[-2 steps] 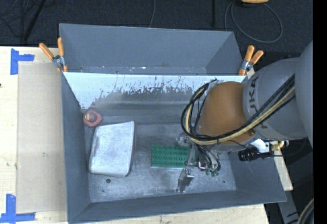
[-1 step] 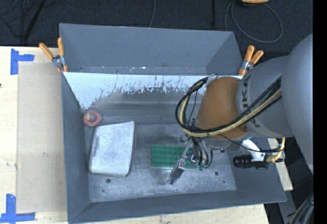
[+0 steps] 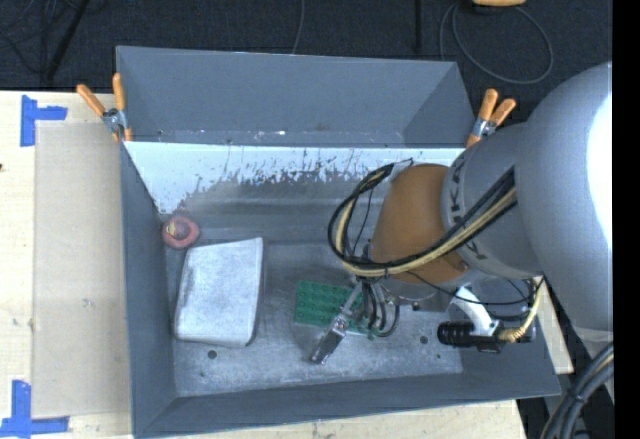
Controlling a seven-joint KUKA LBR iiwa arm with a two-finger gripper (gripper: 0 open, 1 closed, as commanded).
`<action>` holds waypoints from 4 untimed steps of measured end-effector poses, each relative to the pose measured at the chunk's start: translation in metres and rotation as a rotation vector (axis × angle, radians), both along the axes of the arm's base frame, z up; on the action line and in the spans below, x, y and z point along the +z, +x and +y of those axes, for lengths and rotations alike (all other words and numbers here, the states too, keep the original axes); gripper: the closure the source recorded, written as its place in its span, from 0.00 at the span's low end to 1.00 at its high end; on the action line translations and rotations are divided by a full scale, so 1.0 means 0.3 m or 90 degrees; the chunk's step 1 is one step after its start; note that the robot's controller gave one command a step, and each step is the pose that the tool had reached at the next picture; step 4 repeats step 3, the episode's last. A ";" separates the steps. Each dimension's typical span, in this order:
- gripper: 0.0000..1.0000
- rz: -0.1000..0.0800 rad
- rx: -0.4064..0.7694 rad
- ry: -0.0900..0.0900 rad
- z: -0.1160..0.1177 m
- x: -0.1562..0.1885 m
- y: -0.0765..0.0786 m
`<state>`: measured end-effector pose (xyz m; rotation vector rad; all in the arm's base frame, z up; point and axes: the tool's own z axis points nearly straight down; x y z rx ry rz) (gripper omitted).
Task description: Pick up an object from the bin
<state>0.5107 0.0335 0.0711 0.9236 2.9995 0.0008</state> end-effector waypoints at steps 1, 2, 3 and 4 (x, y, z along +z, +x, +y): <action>0.00 0.001 0.002 0.000 -0.001 0.002 0.002; 1.00 -0.003 0.003 0.000 0.000 0.014 0.010; 1.00 0.001 0.005 0.000 -0.001 0.145 0.012; 1.00 0.001 0.005 0.000 -0.001 0.145 0.012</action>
Offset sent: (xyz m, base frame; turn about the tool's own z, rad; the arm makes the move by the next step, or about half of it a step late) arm 0.0000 0.0000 0.0000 0.0000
